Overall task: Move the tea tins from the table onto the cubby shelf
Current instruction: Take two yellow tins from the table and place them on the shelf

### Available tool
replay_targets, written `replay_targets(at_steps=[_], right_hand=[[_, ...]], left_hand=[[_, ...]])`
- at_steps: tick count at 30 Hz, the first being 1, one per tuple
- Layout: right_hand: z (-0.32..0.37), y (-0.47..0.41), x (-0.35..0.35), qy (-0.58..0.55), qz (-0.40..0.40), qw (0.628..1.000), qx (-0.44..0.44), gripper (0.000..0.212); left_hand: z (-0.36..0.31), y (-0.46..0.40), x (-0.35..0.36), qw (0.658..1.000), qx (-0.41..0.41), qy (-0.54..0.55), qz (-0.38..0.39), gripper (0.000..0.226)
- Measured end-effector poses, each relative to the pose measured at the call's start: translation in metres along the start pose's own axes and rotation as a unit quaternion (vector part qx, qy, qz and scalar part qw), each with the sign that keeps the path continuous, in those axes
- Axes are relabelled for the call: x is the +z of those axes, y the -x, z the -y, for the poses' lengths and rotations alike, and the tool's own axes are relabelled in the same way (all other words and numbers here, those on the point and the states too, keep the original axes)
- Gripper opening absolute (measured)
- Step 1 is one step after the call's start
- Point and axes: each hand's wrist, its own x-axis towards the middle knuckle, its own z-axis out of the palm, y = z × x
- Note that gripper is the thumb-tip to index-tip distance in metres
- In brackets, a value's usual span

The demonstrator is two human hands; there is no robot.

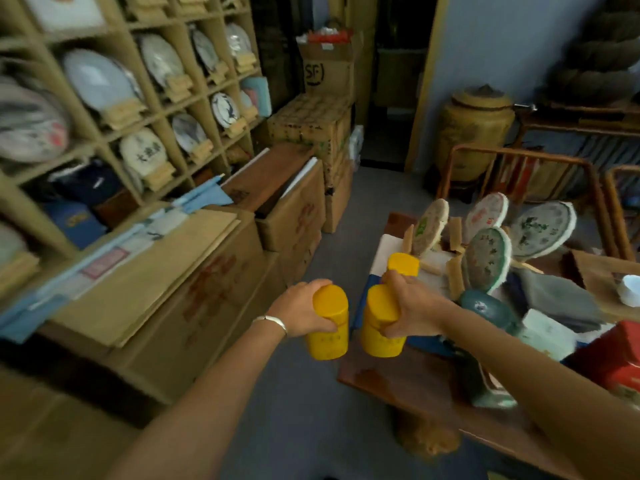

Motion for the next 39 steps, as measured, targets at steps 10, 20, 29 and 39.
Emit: replay_targets(at_steps=[10, 20, 29, 39], right_hand=[[0.207, -0.043, -0.041, -0.054, -0.024, 0.961, -0.271, 0.09], [0.51, -0.045, -0.044, -0.09, 0.003, 0.892, -0.443, 0.096], [0.737, -0.024, -0.036, -0.171, 0.009, 0.82, -0.547, 0.077], [0.876, -0.057, -0.022, -0.186, 0.02, 0.788, -0.587, 0.074]], left_hand=[[0.058, 0.201, -0.153, 0.97, -0.119, 0.033, -0.211, 0.088], [0.151, 0.467, -0.272, 0.894, -0.248, 0.04, -0.371, 0.085], [0.226, 0.643, -0.352, 0.807, -0.308, 0.047, -0.501, 0.079], [0.313, 0.701, -0.4, 0.765, -0.336, 0.064, -0.545, 0.078]])
